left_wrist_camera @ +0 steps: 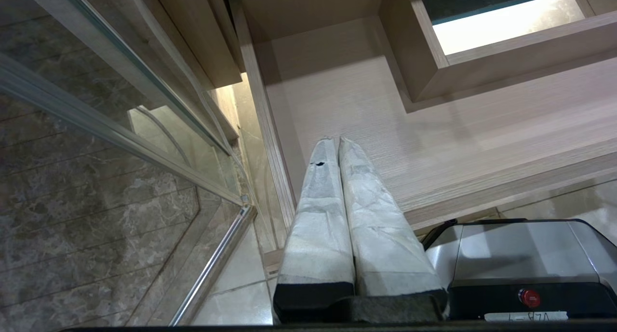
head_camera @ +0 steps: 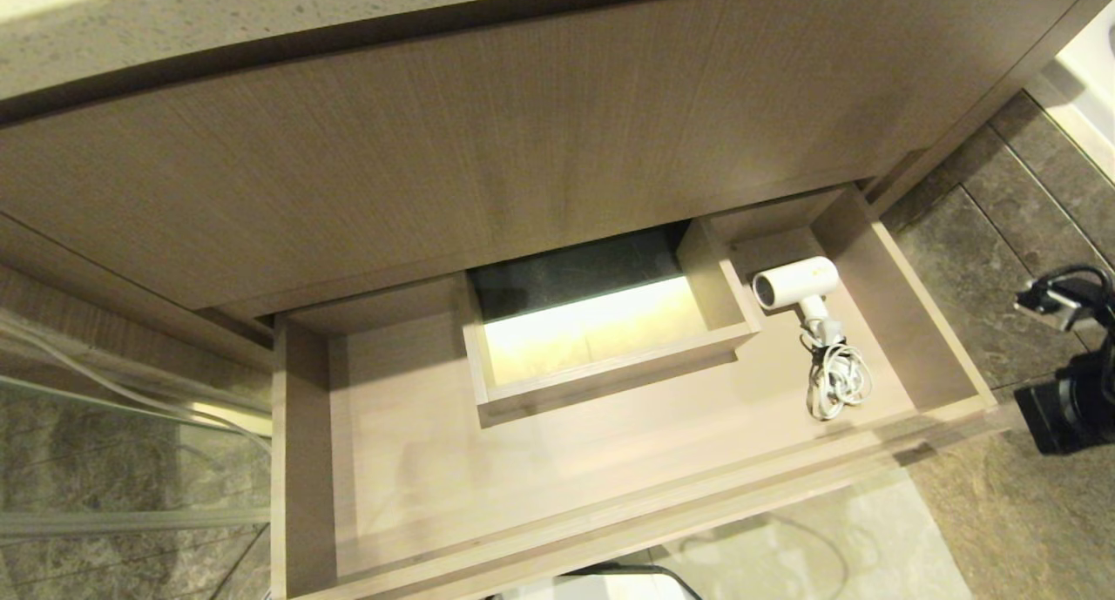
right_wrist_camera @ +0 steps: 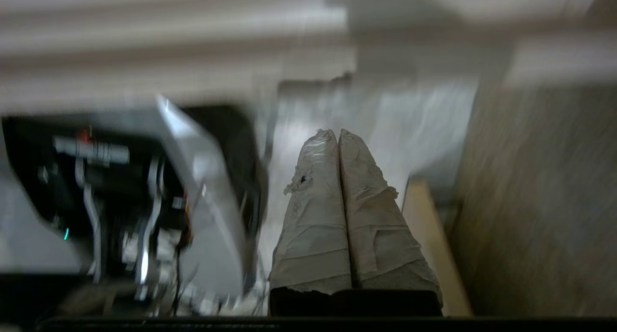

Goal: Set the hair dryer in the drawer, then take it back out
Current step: Close the drawer

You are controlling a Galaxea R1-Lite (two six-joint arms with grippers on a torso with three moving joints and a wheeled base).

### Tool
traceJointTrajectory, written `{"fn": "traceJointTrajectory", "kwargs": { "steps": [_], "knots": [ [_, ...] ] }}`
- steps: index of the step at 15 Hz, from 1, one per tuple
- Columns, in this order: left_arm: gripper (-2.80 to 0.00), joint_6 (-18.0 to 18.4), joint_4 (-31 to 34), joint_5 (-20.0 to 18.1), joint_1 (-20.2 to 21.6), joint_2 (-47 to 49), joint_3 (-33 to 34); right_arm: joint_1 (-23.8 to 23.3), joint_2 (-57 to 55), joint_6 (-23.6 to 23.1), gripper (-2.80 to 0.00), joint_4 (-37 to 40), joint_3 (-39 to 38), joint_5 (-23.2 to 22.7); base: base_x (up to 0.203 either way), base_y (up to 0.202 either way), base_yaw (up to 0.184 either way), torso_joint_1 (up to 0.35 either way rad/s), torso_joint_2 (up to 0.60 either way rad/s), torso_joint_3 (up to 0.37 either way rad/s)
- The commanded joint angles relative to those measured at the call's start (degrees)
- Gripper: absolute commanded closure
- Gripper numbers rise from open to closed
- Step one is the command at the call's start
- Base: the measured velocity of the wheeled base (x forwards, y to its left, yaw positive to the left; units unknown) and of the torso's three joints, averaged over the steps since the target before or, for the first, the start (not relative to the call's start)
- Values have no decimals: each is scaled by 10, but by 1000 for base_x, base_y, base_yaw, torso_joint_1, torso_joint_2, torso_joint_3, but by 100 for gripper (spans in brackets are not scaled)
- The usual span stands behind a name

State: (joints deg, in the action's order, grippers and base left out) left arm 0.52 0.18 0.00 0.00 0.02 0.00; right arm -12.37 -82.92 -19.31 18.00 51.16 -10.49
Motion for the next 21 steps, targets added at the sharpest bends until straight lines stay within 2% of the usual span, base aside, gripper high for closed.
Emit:
{"fn": "traceJointTrajectory", "kwargs": {
  "steps": [1, 6, 10, 13, 14, 18, 21],
  "knots": [
    [0, 0, 0, 1, 0, 0, -1, -3, 6, -2, 0, 9, -51, 12, 0, 0, 0, 0, 0, 0],
    [0, 0, 0, 0, 0, 0, 0, -30, -121, -32, 0, -39, -73, 18, 0, 0, 0, 0, 0, 0],
    [0, 0, 0, 0, 0, 0, 0, -37, -212, -41, 0, -111, -76, 19, 0, 0, 0, 0, 0, 0],
    [0, 0, 0, 0, 0, 0, 0, -45, -269, -51, 0, -131, -30, 17, 0, 0, 0, 0, 0, 0],
    [0, 0, 0, 0, 0, 0, 0, -45, -284, -51, 0, -161, -14, 16, 0, 0, 0, 0, 0, 0],
    [0, 0, 0, 1, 0, 0, 0, -56, -292, -48, 0, -242, 10, 8, 0, 0, 0, 0, 0, 0],
    [0, 0, 0, 0, 0, 0, 0, -62, -260, -46, 0, -258, 9, -36, 0, 0, 0, 0, 0, 0]
  ]
}}
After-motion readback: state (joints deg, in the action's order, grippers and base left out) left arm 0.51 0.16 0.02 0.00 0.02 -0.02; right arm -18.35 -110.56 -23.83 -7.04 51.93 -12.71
